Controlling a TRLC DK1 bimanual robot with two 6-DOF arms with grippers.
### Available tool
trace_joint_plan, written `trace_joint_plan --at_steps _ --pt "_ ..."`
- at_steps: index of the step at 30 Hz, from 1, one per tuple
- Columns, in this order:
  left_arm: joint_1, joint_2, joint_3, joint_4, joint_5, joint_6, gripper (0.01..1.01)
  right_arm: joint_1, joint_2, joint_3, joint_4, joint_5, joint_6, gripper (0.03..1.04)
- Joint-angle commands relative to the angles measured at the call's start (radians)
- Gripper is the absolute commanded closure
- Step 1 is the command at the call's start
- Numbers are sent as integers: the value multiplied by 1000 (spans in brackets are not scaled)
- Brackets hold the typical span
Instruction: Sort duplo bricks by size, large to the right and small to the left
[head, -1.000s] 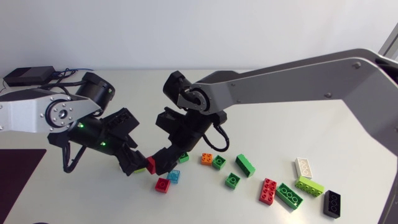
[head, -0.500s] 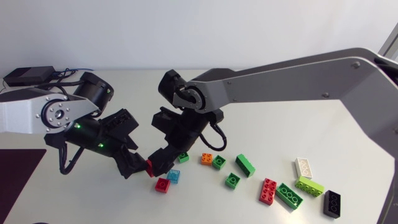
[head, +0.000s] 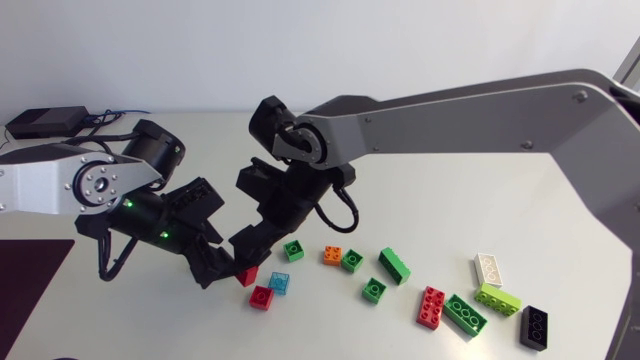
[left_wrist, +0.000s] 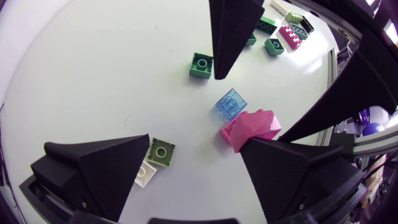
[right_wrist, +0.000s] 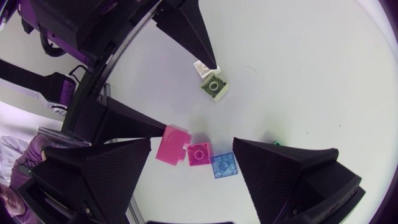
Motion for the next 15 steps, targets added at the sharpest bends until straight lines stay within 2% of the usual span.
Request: trace_joint_plan --at_steps 1,9,15 --pt "6 1 -28 3 13 8 43 -9 46 16 -13 -2 30 113" --pt "55 -38 -36 -13 16 34 43 -12 59 14 -15 8 31 113" --pt "61 -74 -44 -36 19 43 43 -12 56 13 -15 9 25 113"
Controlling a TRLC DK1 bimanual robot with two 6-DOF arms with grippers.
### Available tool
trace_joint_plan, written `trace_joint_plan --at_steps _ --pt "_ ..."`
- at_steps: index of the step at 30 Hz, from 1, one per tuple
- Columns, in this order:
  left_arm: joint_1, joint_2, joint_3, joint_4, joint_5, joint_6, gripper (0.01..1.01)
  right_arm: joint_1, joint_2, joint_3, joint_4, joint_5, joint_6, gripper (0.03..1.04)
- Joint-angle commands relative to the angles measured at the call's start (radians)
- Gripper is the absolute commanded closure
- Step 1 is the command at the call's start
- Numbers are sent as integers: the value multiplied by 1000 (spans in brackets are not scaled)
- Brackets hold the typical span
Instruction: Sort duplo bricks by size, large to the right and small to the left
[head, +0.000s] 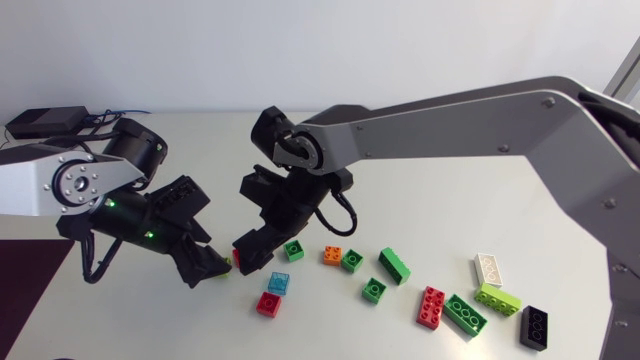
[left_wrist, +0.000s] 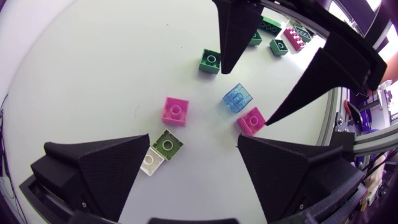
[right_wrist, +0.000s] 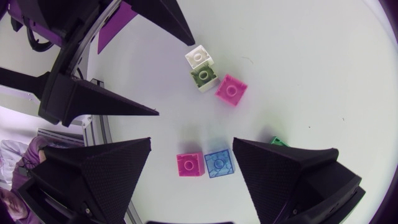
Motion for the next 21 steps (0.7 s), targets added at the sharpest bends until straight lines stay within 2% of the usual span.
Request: trace_joint_plan --at_steps 1,3,5,9,15,21 --pt "7 -25 -17 -8 16 24 43 -7 7 7 -11 1 20 113" --pt "-16 -21 9 -8 21 5 43 -14 -50 -8 -5 6 15 113" --pt "-79 1 31 -1 23 -19 43 -32 -120 -36 0 20 11 113" --pt "-205 157 100 33 18 -36 43 -107 -310 -162 40 115 5 113" --pt "-321 320 222 99 15 -38 43 -339 -568 -396 54 161 -72 113" --pt "-387 495 451 84 15 -61 44 -598 -746 -628 55 120 -204 113"
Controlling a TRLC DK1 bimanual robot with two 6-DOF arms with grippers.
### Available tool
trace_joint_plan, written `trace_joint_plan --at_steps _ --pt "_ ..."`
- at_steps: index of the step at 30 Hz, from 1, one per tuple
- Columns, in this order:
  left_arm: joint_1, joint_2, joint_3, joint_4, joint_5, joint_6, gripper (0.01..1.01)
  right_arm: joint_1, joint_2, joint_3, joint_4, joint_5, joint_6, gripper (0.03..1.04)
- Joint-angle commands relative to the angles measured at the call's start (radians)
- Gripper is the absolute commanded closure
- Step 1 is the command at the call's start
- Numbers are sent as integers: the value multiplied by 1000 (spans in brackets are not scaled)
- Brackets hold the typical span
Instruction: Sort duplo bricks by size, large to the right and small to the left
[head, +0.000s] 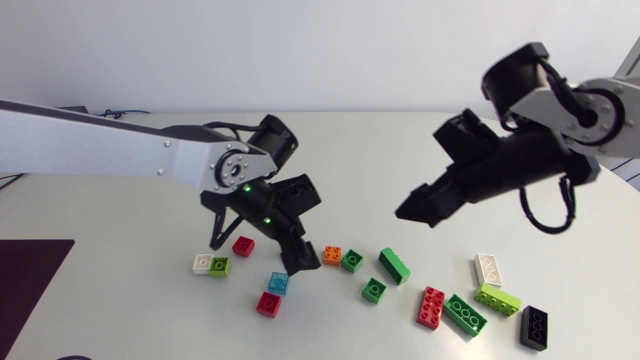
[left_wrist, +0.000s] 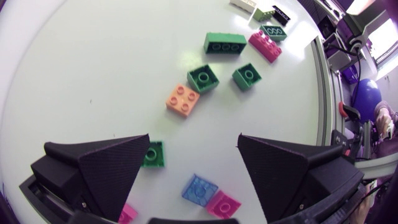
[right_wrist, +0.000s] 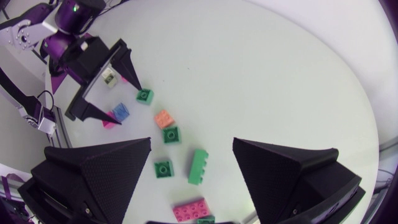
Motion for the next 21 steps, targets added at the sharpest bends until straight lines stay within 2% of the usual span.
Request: trace_joint_plan --at_steps 1,7,9,14,16,21 --pt "-32 88 120 -8 3 -34 46 -86 -61 -104 -3 -25 -79 113" --pt "-92 231 331 -96 -9 -91 72 -257 -141 -235 2 -99 -182 113" --pt "-112 284 394 -129 -50 -102 257 -298 -158 -259 -3 -113 -214 113" --pt "-150 406 572 -263 -138 -142 590 -372 -182 -278 -40 -154 -286 113" --pt "-166 455 646 -315 -153 -152 762 -387 -190 -286 -45 -164 -297 113" --pt "-198 567 827 -451 -188 -174 787 -416 -211 -311 -60 -182 -331 113"
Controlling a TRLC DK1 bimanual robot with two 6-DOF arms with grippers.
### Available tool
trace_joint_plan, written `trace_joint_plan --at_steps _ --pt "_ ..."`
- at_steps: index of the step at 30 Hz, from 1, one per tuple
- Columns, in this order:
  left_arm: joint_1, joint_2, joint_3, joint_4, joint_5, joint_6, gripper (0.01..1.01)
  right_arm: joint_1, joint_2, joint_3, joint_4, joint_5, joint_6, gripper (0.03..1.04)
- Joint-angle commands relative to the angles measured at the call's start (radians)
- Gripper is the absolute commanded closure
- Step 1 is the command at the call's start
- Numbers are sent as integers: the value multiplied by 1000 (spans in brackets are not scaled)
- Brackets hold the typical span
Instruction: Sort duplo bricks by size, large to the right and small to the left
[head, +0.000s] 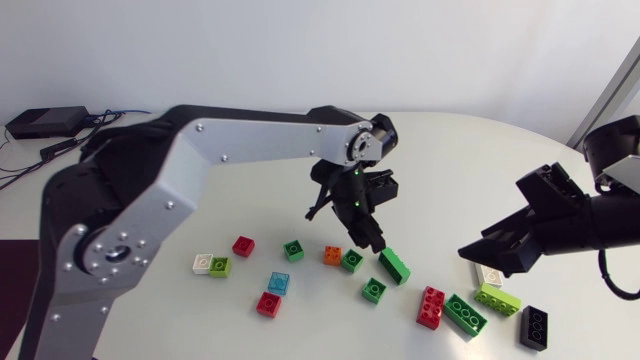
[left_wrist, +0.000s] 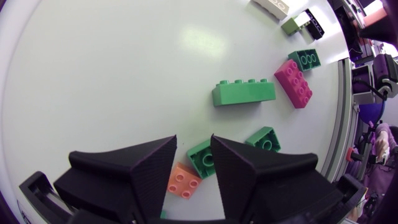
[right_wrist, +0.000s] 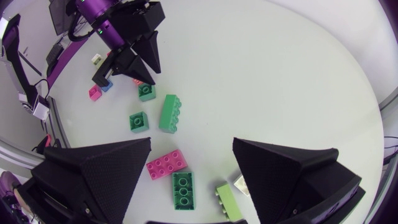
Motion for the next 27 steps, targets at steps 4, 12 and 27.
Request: trace_joint_plan --at_steps 4,12,27 --pt "-33 131 158 -122 -30 -49 792 -63 -11 -42 -36 -33 -77 113" --pt "-27 77 -14 -127 -40 -37 798 -86 -20 -34 -63 -42 -106 113" --pt "177 -473 -608 8 -109 87 793 -42 -29 -56 -69 -62 -107 113"
